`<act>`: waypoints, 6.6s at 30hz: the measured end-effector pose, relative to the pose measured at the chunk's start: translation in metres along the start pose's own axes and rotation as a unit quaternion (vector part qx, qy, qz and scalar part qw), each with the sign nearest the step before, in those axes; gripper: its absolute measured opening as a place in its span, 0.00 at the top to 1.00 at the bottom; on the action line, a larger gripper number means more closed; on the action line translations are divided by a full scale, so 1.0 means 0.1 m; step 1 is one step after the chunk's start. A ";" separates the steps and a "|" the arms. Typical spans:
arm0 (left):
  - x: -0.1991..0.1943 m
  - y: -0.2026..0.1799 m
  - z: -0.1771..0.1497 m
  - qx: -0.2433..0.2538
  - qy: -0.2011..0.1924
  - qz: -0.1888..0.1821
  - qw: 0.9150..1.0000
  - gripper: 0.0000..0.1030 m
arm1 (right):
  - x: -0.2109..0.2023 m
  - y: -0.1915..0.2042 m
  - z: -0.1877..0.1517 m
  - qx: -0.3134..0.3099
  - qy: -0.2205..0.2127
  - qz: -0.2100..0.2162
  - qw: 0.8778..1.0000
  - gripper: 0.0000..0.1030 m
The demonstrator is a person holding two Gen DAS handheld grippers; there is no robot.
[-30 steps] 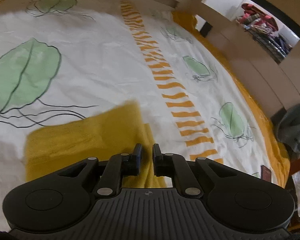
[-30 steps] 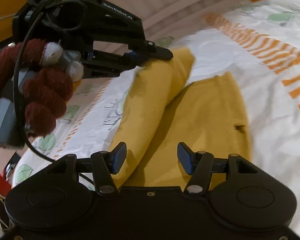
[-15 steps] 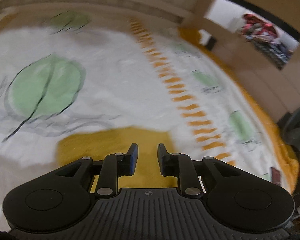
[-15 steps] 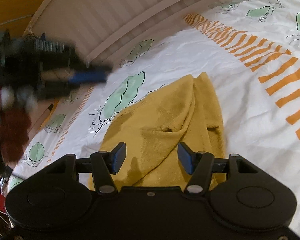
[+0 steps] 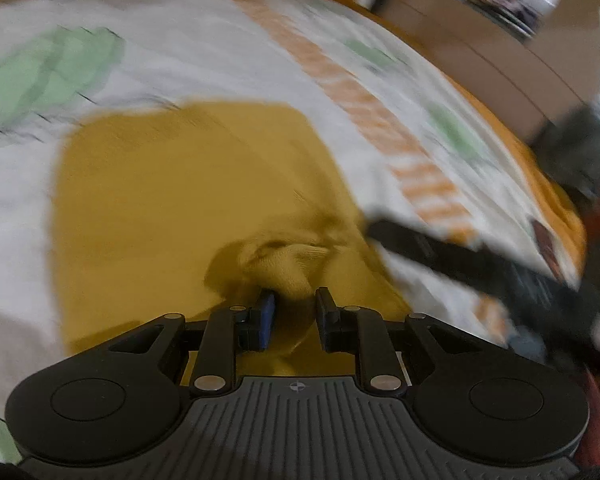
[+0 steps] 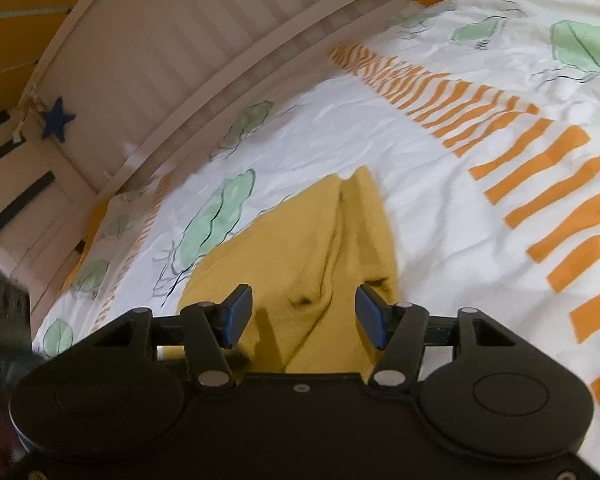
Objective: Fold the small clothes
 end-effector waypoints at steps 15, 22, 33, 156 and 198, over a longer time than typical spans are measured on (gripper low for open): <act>-0.60 0.03 -0.37 0.017 -0.071 0.010 0.997 0.80 | 0.10 0.15 -0.16 -0.038 0.033 0.015 0.999 0.38; -0.77 0.35 -0.33 -0.038 -0.111 0.060 0.991 0.80 | 0.10 0.27 -0.30 -0.095 0.052 -0.017 0.994 0.38; -0.67 0.51 -0.56 -0.024 -0.073 0.089 0.993 0.78 | -0.25 0.06 -0.15 -0.083 0.015 -0.041 0.996 0.37; -0.47 0.82 -0.50 -0.207 -0.128 0.009 0.970 0.59 | 0.62 -0.25 0.37 -0.070 0.100 0.004 0.992 0.15; -1.14 0.46 -1.01 -0.197 -0.068 -0.091 0.974 0.89 | 0.41 0.36 -0.45 0.013 0.210 0.083 0.974 0.62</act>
Point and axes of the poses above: each gripper's, at about its wrist camera, not at the fingertips, and x roughly the way its jaws point, y to its left, z to its top, the point moved 8 cm from there along x, roughly the way its jaws point, and after that the axes turned 9 degrees about -z, right-handed, at the moved point
